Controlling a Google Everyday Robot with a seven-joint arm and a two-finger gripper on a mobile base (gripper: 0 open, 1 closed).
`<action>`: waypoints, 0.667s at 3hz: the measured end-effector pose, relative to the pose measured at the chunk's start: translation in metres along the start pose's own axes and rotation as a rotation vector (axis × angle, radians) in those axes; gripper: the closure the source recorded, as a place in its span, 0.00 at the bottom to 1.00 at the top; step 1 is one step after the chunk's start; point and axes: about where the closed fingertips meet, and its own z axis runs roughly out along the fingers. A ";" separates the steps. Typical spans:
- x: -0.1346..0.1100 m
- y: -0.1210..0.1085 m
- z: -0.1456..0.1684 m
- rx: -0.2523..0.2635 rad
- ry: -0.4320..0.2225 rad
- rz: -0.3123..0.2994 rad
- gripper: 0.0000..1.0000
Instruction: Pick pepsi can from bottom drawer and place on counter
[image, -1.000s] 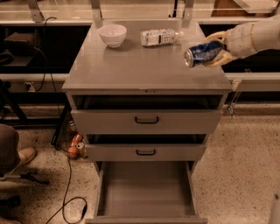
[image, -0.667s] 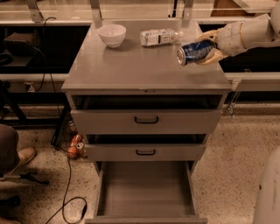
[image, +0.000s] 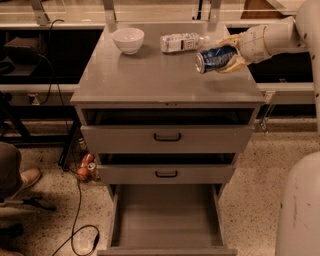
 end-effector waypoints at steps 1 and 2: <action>-0.004 0.002 0.009 -0.015 -0.013 -0.002 0.53; -0.005 0.005 0.015 -0.038 -0.008 -0.016 0.30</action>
Offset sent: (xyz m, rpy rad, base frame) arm -0.0010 0.0105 -0.0104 -0.0599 0.0205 0.0373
